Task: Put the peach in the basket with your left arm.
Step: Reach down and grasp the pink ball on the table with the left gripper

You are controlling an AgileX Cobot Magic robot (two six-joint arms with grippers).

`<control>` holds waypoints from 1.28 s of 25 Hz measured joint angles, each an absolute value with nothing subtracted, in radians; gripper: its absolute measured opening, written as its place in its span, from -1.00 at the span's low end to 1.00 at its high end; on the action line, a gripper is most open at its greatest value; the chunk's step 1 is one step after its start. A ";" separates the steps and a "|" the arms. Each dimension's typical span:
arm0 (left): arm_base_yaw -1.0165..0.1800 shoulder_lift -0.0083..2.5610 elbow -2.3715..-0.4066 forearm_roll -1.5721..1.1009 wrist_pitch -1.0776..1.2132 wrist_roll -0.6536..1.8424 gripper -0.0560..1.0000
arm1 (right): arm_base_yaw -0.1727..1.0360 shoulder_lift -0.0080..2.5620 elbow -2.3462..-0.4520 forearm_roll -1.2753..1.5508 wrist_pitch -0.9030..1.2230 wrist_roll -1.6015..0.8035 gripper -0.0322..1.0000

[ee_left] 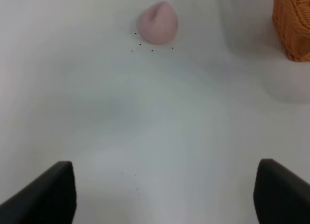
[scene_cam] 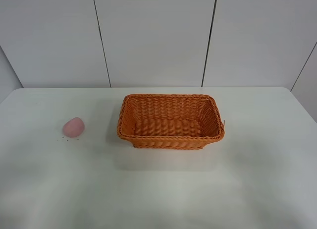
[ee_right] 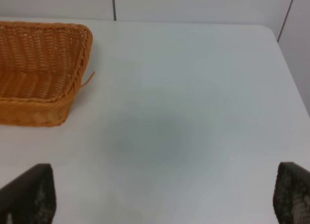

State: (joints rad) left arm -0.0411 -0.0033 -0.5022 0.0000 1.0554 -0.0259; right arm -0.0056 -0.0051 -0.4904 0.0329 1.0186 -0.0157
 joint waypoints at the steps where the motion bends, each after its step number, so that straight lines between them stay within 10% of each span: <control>1: -0.041 -0.003 -0.502 0.000 1.055 -0.026 0.57 | -0.006 -0.005 -0.490 0.033 1.019 -0.016 0.41; 15: -0.041 0.079 -0.536 0.000 1.054 -0.026 0.57 | -0.006 -0.005 -0.490 0.033 1.019 -0.016 0.41; 32: -0.041 1.337 -1.106 0.000 0.886 0.006 0.57 | -0.006 -0.005 -0.490 0.033 1.019 -0.016 0.41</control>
State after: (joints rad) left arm -0.0411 1.3366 -1.1061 0.0000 0.8856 0.0058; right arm -0.0056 -0.0051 -0.4904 0.0329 1.0186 -0.0157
